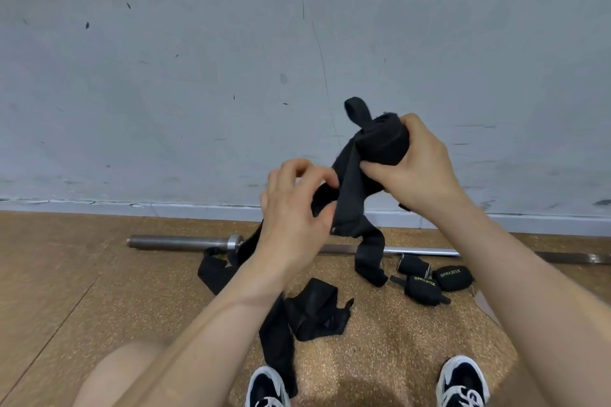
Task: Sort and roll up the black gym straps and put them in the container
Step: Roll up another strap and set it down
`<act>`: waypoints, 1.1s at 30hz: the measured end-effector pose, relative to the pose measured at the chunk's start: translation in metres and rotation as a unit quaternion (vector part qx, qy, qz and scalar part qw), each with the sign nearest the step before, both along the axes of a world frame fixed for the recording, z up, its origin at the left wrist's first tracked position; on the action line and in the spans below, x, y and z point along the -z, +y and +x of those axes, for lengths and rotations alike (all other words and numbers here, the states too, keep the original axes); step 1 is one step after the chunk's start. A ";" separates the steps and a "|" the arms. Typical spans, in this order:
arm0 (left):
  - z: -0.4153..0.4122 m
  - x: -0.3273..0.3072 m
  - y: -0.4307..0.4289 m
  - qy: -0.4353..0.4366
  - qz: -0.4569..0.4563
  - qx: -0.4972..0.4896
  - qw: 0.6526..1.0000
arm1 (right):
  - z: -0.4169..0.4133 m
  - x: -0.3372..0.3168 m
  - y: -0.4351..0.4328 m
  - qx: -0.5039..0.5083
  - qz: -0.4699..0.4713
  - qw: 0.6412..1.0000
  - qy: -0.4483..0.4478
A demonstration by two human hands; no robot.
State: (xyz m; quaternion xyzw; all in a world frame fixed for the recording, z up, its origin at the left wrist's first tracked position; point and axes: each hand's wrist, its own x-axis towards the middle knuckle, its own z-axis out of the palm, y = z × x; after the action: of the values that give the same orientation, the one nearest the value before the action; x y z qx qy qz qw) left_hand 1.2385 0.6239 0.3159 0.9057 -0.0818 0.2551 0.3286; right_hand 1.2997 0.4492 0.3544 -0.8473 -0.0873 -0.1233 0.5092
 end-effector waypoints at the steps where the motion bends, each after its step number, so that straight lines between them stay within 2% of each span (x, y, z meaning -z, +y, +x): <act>1: 0.000 -0.001 0.003 0.025 0.020 0.026 0.999 | 0.001 -0.002 -0.003 -0.008 0.022 1.000 0.017; 3: -0.001 -0.003 0.008 0.134 0.068 0.082 0.985 | 0.000 -0.005 -0.007 -0.033 0.051 0.997 0.037; 5: 0.000 -0.008 0.013 0.219 0.117 0.130 0.960 | -0.001 -0.005 -0.009 -0.058 0.041 0.996 0.047; 7: -0.002 -0.014 0.013 0.249 0.197 0.131 0.939 | 0.002 -0.002 -0.012 -0.060 0.006 0.997 0.040; 9: -0.008 -0.017 0.009 0.205 0.293 0.113 0.927 | 0.009 0.000 -0.018 -0.032 -0.024 0.999 0.032; 12: -0.021 -0.014 -0.005 0.037 0.418 0.081 0.904 | 0.016 0.006 -0.025 0.021 -0.038 0.998 0.040; 14: -0.026 -0.014 -0.012 -0.045 0.446 0.077 0.891 | 0.018 0.011 -0.022 0.037 -0.046 0.998 0.037; 17: -0.030 -0.017 -0.011 -0.110 0.450 0.098 0.881 | 0.018 0.019 -0.016 0.054 -0.058 0.996 0.031; 22: -0.025 -0.014 -0.009 -0.098 0.493 0.107 0.858 | 0.018 0.027 -0.009 0.064 -0.091 0.993 0.043; 26: -0.028 -0.019 -0.008 0.002 0.524 0.052 0.850 | 0.016 0.032 -0.001 0.056 -0.135 0.989 0.012; 28: -0.033 -0.023 -0.008 0.038 0.507 0.020 0.861 | 0.015 0.034 0.003 0.056 -0.143 0.988 0.000; 30: -0.034 -0.025 -0.007 0.039 0.495 -0.003 0.868 | 0.015 0.034 0.005 0.059 -0.148 0.987 -0.006; 33: -0.041 -0.038 -0.009 0.022 0.513 -0.031 0.858 | 0.016 0.030 0.000 0.079 -0.135 0.988 -0.003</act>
State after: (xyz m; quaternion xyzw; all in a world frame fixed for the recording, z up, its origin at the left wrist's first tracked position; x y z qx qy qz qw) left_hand 1.1970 0.6152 0.3536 0.9535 -0.1658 0.1666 -0.1889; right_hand 1.3153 0.4495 0.3242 -0.9120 -0.0375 -0.1523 0.3790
